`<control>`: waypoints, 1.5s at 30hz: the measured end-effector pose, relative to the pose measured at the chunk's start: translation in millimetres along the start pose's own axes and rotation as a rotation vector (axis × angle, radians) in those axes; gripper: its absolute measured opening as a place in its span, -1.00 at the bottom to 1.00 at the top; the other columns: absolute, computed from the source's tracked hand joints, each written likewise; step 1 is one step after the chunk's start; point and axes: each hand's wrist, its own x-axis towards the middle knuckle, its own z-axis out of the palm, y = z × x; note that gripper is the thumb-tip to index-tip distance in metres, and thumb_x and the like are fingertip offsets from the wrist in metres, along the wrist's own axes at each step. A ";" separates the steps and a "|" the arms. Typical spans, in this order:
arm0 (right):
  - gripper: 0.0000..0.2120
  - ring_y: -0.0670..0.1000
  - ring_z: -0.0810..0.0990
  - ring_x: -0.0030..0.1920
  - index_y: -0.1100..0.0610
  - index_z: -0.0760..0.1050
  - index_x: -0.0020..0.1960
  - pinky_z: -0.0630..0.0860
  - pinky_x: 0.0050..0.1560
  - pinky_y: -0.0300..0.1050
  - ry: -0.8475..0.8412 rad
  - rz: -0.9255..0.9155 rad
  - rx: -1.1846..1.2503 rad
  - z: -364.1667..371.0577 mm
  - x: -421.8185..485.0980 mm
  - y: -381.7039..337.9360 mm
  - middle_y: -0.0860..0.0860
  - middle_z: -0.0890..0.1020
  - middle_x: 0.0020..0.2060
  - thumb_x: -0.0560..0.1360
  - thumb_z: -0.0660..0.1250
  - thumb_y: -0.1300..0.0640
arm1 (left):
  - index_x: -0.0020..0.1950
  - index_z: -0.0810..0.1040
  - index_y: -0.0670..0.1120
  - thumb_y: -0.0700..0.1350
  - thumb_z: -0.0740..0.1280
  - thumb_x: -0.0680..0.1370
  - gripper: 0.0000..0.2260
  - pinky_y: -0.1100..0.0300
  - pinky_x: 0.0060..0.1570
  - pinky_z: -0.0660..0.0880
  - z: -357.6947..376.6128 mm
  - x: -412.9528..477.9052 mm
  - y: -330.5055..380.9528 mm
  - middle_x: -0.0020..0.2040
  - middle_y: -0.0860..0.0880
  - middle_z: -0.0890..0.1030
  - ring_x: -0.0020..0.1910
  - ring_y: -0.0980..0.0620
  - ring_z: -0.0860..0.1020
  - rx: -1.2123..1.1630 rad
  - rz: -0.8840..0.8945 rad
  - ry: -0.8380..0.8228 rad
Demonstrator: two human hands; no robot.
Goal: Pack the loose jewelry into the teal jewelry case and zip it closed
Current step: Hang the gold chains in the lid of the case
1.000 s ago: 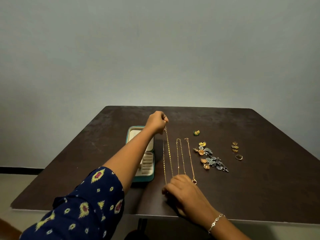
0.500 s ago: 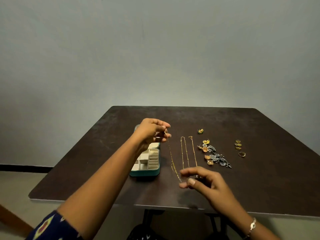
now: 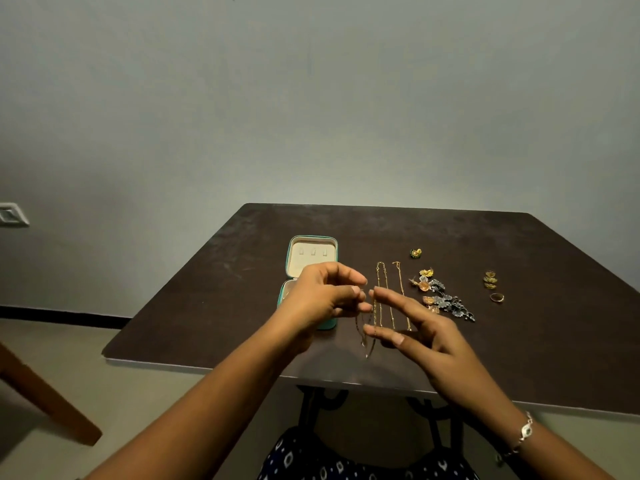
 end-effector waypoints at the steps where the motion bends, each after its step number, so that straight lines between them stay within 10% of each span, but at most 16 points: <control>1: -0.52 -0.07 0.49 0.25 -0.21 0.42 0.18 0.49 0.20 -0.13 -0.003 -0.007 -0.003 -0.4 -0.3 -1.3 -0.32 0.50 0.20 0.26 0.33 -0.15 | -0.11 0.50 -0.20 -0.42 0.20 0.52 -0.84 0.28 -0.28 0.57 2.5 -1.2 -0.2 -0.26 -0.13 0.57 -0.40 0.10 0.60 0.009 0.008 -0.006; 12: -0.52 -0.03 0.65 -0.01 -0.03 0.39 0.24 0.54 -0.08 -0.24 0.008 0.023 -0.020 -0.7 -1.9 -7.2 -0.12 0.51 0.20 0.50 0.17 0.45 | 0.06 0.45 -0.17 -0.39 0.28 0.48 -0.79 0.28 -0.36 0.55 9.3 -7.5 1.4 -0.31 -0.09 0.58 -0.38 0.07 0.61 -0.002 0.019 -0.073; 17: -0.59 0.00 0.57 0.02 -0.03 0.51 0.05 0.53 -0.05 -0.19 0.200 0.112 -0.008 -6.7 -0.3 2.7 0.02 0.58 0.02 0.44 0.25 0.45 | 0.06 0.47 -0.21 -0.42 0.29 0.46 -0.78 0.15 -0.23 0.60 8.0 -7.2 5.4 -0.26 -0.16 0.60 -0.41 0.04 0.58 -0.098 0.016 -0.089; 23: -0.61 -0.05 0.56 0.13 0.15 0.54 0.12 0.49 0.12 -0.18 0.014 0.245 0.301 -5.7 0.2 11.5 0.02 0.64 0.06 0.29 0.37 0.23 | 0.05 0.50 -0.22 -0.37 0.26 0.48 -0.83 0.17 -0.26 0.61 12.1 -11.5 9.2 -0.15 -0.22 0.63 -0.42 0.04 0.57 -0.264 -0.059 -0.182; 29: -0.98 -0.02 0.58 -0.08 0.17 0.57 -0.33 0.51 0.01 -0.16 0.054 0.398 0.558 -4.8 -0.9 12.2 0.08 0.65 -0.11 0.24 0.36 0.24 | -0.01 0.51 -0.21 -0.33 0.25 0.49 -0.88 0.18 -0.29 0.58 5.0 -6.6 11.3 -0.24 -0.16 0.65 -0.48 0.10 0.49 -0.375 -0.062 -0.092; 38: -0.49 0.07 0.66 -0.06 0.23 0.65 -0.24 0.57 -0.01 -0.10 0.134 0.389 0.778 -17.8 2.5 12.1 0.18 0.67 -0.10 -0.13 0.66 0.05 | -0.11 0.52 -0.17 -0.32 0.19 0.53 -0.86 0.24 -0.45 0.55 -7.8 6.4 1.0 -0.38 -0.08 0.48 -0.43 0.06 0.41 -0.467 -0.222 0.111; 42: -0.49 0.04 0.66 -0.09 0.23 0.65 -0.23 0.61 -0.07 -0.13 0.183 0.353 0.777 -27.4 7.0 13.0 0.17 0.67 -0.12 -0.11 0.67 0.06 | -0.10 0.50 -0.17 -0.34 0.16 0.54 -0.84 0.12 -0.28 0.56 -5.9 11.3 -12.9 -0.33 -0.09 0.49 -0.39 0.03 0.53 -0.426 -0.266 0.094; 45: -0.85 0.04 0.64 -0.18 0.24 0.60 -0.22 0.61 -0.18 -0.20 0.222 0.377 0.719 -32.9 8.4 5.7 0.14 0.66 -0.25 0.27 0.45 0.17 | -0.09 0.50 -0.18 -0.35 0.17 0.55 -0.85 0.13 -0.29 0.59 -0.1 15.5 -28.2 -0.38 -0.08 0.54 -0.36 0.00 0.61 -0.402 -0.293 0.051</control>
